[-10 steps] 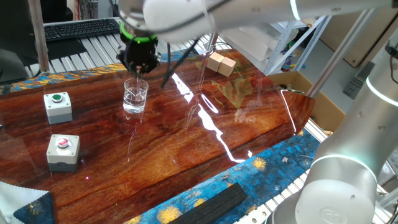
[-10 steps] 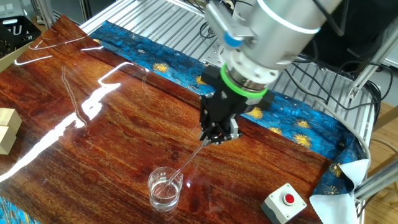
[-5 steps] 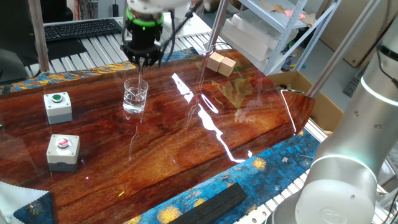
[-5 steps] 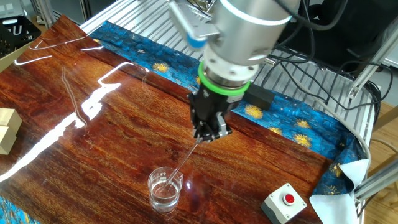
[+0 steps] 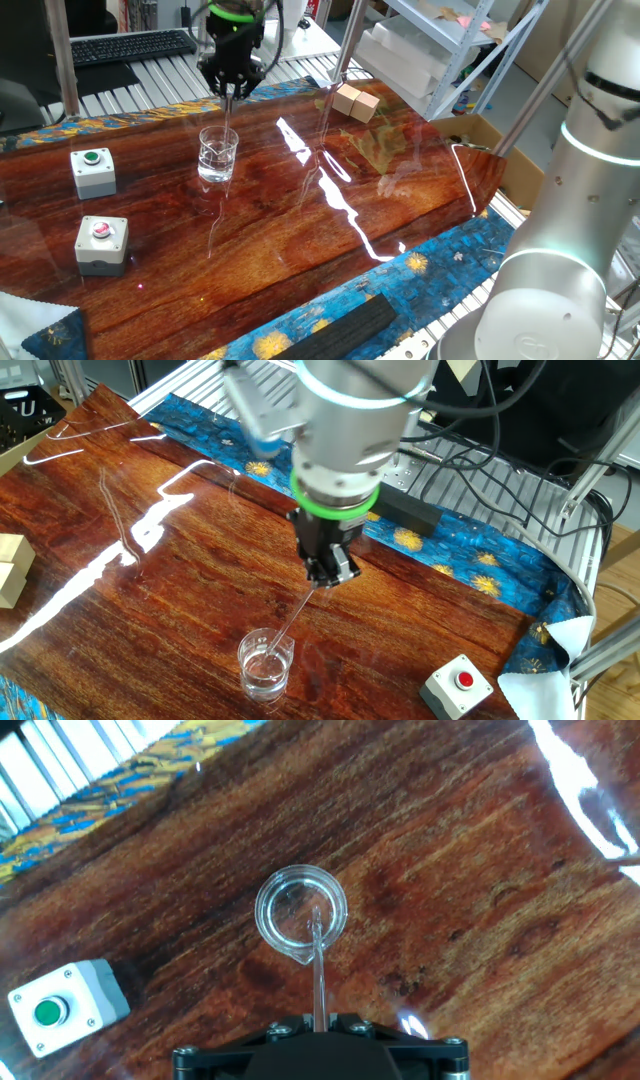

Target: Stir the beaker with a glass rod

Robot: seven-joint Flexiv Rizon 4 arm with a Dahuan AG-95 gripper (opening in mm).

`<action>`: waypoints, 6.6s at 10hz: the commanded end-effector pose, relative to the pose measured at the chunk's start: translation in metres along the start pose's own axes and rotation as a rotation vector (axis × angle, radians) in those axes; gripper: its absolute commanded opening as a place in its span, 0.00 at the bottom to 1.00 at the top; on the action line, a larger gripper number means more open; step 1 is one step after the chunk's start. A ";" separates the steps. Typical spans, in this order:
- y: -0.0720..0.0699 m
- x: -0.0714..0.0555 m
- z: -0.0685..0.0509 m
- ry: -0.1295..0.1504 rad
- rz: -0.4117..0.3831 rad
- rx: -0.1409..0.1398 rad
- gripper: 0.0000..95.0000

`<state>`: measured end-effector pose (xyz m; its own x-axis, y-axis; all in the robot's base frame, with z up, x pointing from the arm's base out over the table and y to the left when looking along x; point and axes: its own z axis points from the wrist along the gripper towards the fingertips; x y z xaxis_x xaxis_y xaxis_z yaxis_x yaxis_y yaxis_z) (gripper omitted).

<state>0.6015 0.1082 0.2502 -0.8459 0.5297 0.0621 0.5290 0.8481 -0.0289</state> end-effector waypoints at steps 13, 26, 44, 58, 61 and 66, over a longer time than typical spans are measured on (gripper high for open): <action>-0.008 -0.009 -0.019 0.031 -0.014 0.001 0.00; -0.013 -0.036 -0.028 -0.056 -0.002 -0.016 0.00; 0.006 -0.015 -0.022 0.034 0.072 -0.048 0.00; 0.015 -0.039 -0.013 -0.017 0.067 -0.053 0.00; 0.002 -0.047 -0.013 -0.016 0.032 -0.054 0.00; -0.014 -0.036 -0.024 0.006 0.014 -0.045 0.00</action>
<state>0.6241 0.0792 0.2719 -0.8365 0.5434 0.0705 0.5456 0.8379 0.0149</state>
